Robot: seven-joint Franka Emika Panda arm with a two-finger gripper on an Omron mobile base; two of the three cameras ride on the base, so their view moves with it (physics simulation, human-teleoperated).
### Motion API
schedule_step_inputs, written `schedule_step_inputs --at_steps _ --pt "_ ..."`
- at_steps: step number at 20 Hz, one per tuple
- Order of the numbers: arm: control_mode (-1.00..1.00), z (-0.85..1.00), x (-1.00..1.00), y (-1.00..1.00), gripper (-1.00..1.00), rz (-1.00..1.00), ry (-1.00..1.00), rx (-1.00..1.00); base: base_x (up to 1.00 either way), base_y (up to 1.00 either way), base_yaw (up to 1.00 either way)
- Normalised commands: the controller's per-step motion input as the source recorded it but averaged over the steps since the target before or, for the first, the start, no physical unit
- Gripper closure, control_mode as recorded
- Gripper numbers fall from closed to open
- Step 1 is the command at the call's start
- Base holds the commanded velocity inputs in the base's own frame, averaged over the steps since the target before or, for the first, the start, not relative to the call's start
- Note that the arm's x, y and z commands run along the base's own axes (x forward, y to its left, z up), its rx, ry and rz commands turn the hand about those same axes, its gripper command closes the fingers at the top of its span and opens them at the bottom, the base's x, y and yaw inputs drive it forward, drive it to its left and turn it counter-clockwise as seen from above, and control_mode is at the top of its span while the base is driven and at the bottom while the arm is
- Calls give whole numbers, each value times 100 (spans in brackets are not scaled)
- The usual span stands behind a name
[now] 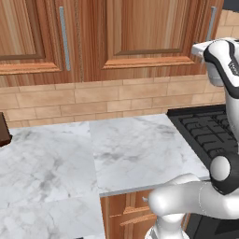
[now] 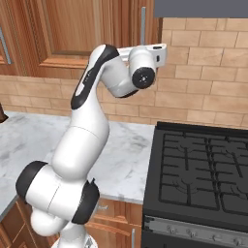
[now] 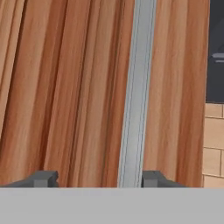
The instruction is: The dining table condiment station is running low on mayonnaise. Refill the condiment station by opening the cabinet and taking the mayonnaise from the cabinet and placing it on the dining table.
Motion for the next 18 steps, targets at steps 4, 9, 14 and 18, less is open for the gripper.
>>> schedule_step_inputs --at_steps 4,9,14,18 --pt "-100 11 -17 0 100 0 0 0 0 0 0" --pt "-100 12 -48 0 100 0 0 1 0 0 0" --pt "-100 13 -82 5 100 0 0 0 0 0 0" --pt "-100 11 -97 23 100 0 0 0 0 0 0"
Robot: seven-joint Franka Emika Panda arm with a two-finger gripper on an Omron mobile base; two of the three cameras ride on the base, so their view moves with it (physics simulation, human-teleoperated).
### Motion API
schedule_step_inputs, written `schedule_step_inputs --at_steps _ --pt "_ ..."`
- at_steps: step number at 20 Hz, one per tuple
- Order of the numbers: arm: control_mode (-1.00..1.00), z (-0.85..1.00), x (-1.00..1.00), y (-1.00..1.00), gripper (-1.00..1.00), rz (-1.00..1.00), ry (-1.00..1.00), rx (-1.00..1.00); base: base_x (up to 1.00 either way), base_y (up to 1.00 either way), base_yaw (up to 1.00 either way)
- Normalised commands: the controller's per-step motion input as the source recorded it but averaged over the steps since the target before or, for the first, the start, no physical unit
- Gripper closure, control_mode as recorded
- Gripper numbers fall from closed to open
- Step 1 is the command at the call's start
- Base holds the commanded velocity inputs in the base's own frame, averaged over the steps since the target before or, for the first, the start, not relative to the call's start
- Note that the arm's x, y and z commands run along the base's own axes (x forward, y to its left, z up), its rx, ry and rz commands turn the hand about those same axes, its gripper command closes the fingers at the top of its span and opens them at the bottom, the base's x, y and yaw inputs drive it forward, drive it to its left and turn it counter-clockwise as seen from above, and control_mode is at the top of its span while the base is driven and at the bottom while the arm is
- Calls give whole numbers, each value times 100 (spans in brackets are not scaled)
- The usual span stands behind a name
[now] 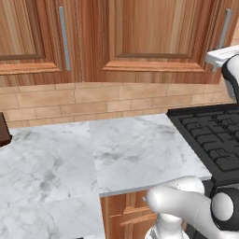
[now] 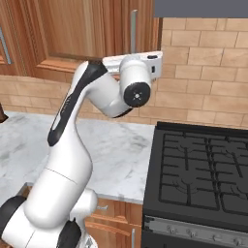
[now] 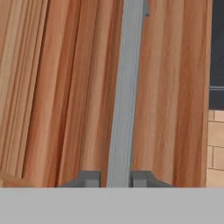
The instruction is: The dining table condiment station is running low on mayonnaise. Refill the condiment station by opening the cabinet and taking the mayonnaise from the cabinet and placing it on the dining table.
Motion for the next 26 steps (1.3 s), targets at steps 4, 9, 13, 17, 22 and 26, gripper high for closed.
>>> schedule_step_inputs --at_steps 4,9,13,17,22,26 --pt "-100 8 -100 34 100 0 0 0 0 0 0" --pt "-100 19 -100 25 100 0 3 0 0 0 0" --pt "-100 20 -100 27 100 0 11 0 0 0 0" --pt "-100 12 -100 34 -100 0 10 0 0 0 0" --pt "-100 -8 -100 26 -100 0 5 0 0 0 0" --pt "-100 -18 -100 1 -100 0 2 0 0 0 0"
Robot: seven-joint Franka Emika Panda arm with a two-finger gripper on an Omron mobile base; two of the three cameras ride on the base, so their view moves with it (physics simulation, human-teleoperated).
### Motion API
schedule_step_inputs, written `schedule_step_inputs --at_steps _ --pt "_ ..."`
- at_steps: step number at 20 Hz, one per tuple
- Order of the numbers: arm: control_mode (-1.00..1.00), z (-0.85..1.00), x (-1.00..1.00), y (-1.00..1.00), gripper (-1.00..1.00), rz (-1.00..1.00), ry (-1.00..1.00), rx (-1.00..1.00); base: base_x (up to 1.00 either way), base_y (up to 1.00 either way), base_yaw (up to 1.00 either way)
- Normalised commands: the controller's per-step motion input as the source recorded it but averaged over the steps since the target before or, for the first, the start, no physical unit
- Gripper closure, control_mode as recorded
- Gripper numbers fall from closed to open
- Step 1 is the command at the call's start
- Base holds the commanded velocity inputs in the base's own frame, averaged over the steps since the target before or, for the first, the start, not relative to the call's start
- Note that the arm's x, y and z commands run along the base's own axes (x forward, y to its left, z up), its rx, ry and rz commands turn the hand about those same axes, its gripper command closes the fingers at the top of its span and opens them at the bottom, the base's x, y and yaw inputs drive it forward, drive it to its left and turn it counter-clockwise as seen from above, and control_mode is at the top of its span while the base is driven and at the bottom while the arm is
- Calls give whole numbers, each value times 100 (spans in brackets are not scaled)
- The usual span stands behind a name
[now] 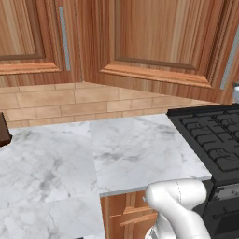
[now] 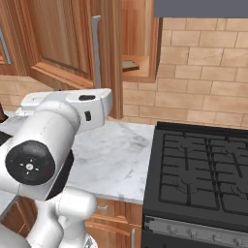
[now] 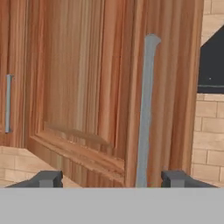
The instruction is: The dining table condiment station is running low on mayonnaise. Refill the condiment station by opening the cabinet and taking the mayonnaise from the cabinet and placing it on the dining table.
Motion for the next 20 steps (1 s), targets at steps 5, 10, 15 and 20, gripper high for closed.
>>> schedule_step_inputs --at_steps 5,10,15,20 --pt "-100 0 -68 -71 -100 -1 8 6 0 0 0" --pt "-100 5 8 -100 -100 18 12 21 0 0 0" --pt "-100 -21 29 -73 -100 15 8 19 0 0 0" --pt "-100 -94 69 -8 -100 1 15 28 0 0 0"
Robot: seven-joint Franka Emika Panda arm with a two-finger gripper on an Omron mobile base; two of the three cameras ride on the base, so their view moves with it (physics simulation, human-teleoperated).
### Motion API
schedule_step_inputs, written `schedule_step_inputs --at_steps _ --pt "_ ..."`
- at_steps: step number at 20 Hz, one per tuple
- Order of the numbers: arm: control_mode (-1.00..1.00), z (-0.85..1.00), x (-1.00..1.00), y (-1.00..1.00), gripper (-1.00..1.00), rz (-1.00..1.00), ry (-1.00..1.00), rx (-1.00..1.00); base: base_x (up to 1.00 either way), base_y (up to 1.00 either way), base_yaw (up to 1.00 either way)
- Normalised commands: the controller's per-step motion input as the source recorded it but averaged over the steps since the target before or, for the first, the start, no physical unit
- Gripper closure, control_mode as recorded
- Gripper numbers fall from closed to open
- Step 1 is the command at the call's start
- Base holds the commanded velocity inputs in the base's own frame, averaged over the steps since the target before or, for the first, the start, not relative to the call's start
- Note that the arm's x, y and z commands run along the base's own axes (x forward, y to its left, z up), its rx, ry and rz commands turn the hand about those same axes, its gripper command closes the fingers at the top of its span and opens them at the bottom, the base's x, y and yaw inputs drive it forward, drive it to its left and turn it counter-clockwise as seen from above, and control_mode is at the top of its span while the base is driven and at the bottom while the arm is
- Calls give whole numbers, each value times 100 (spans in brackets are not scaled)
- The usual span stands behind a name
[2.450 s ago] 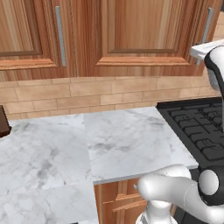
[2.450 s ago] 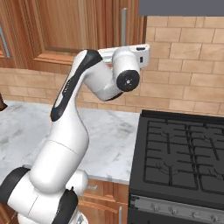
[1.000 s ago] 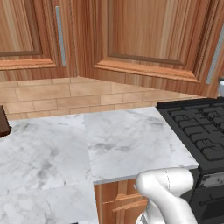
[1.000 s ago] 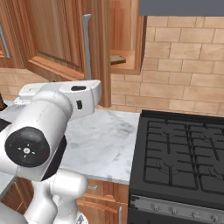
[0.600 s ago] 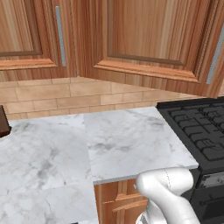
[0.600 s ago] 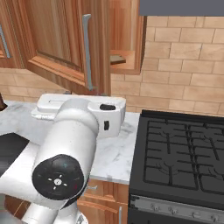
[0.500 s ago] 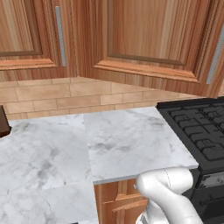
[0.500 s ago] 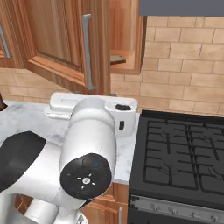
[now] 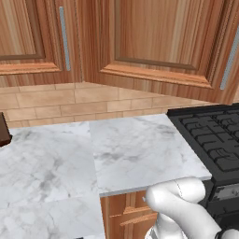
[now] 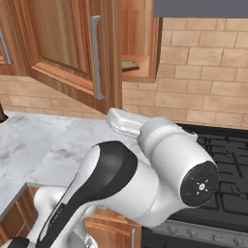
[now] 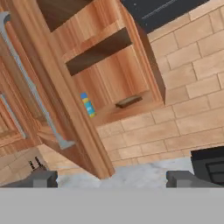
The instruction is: The dining table condiment station is running low on mayonnaise. Refill the condiment station by opening the cabinet and taking the mayonnaise from the cabinet and placing it on the dining table.
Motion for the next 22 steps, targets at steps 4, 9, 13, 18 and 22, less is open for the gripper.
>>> schedule_step_inputs --at_steps 4,9,13,18,22 --pt "-100 -22 94 -11 -100 0 23 42 0 0 0" --pt "-100 0 72 -29 -100 0 28 28 0 0 0" --pt "-100 0 54 -20 -100 2 18 20 0 0 0" --pt "-100 0 16 -11 -100 1 3 12 0 0 0" --pt "-100 -3 27 0 -100 0 3 5 0 0 0"
